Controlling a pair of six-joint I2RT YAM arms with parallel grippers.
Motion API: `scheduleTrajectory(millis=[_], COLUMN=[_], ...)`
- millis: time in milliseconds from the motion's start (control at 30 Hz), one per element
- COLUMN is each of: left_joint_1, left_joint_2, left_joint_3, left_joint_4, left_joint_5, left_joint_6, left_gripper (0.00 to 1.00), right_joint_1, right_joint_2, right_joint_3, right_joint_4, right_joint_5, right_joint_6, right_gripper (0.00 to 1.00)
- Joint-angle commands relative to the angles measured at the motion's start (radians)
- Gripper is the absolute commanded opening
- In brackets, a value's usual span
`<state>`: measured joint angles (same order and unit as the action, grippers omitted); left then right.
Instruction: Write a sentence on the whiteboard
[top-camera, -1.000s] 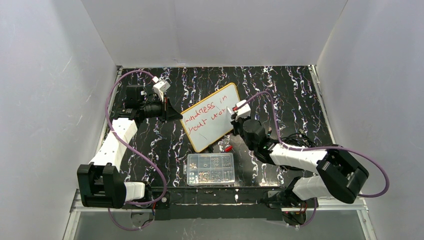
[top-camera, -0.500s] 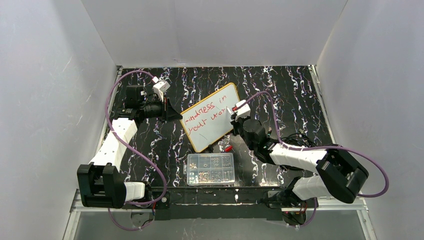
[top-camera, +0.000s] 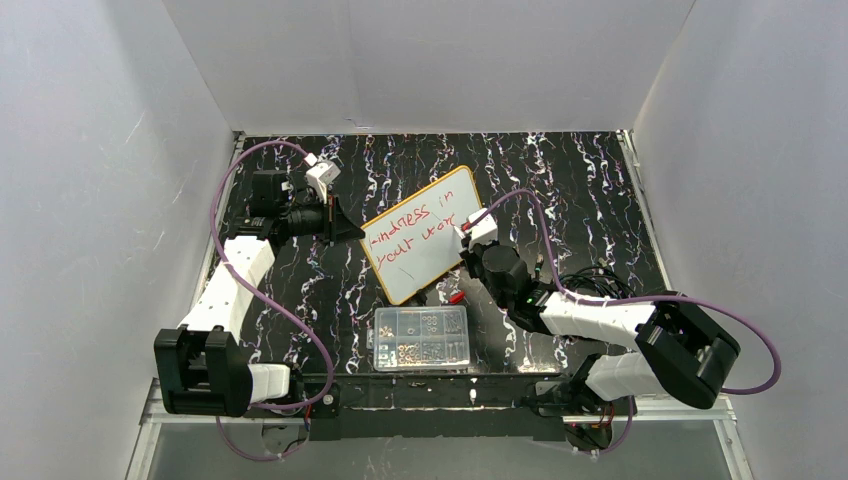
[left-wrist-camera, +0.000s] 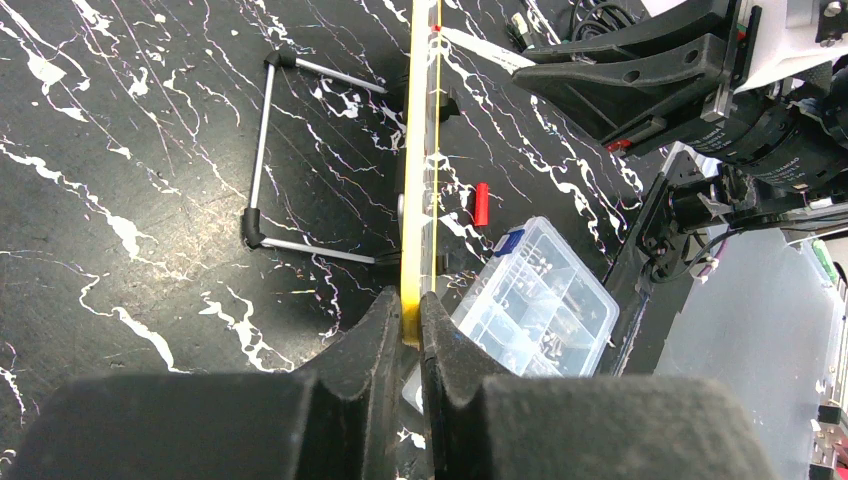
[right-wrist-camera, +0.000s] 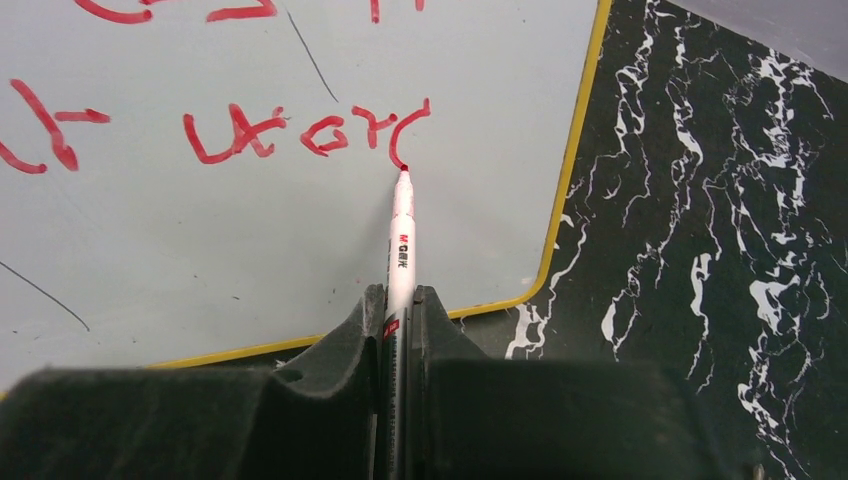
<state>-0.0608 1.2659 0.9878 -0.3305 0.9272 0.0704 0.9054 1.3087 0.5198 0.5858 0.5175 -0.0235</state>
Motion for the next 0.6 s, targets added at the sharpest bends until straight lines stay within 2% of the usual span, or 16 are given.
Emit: scheduleTrajectory(millis=[0, 567], left_joint_1=[-0.002, -0.002], left_joint_2=[-0.038, -0.043], left_joint_3=[-0.005, -0.006], left_joint_4=[-0.002, -0.002], left_joint_5=[0.038, 0.037], left_joint_6=[0.015, 0.015], left_gripper=[0.00, 0.00], right_joint_1=[0.003, 0.003], right_joint_2=[-0.009, 0.060], right_joint_3=[0.003, 0.104], right_joint_4=[0.003, 0.120], right_joint_5=[0.076, 0.077], right_joint_6=[0.016, -0.067], right_gripper=[0.01, 0.01])
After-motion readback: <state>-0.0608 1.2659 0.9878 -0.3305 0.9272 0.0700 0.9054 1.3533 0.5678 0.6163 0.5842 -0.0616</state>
